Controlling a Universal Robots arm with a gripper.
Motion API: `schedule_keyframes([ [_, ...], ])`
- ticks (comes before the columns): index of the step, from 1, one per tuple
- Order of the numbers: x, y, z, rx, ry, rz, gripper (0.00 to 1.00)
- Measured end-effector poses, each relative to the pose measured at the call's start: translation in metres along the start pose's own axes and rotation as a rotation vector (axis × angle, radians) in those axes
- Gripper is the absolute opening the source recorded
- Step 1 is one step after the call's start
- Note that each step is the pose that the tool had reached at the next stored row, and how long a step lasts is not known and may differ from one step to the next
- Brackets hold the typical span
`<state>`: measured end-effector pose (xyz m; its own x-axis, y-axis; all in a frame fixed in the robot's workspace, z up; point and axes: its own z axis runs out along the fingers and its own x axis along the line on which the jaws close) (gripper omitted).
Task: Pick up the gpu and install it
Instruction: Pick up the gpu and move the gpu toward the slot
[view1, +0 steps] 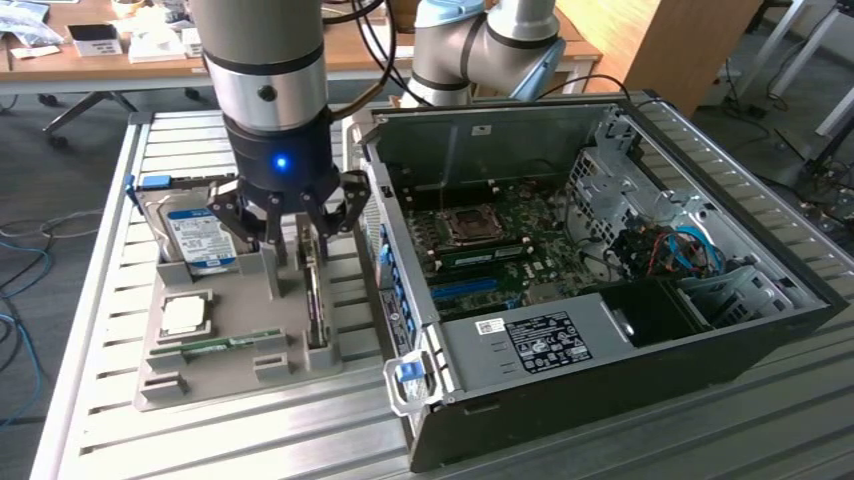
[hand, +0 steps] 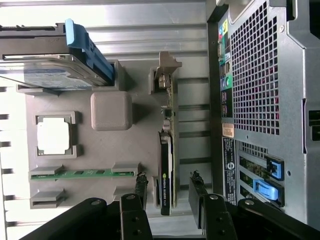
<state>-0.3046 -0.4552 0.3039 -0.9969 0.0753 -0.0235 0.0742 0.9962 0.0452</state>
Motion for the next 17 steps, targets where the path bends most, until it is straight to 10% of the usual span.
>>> schedule_keyframes([
  [17, 0.000, -0.0006, 0.0113, 0.0003, 0.0002, 0.000, 0.47],
])
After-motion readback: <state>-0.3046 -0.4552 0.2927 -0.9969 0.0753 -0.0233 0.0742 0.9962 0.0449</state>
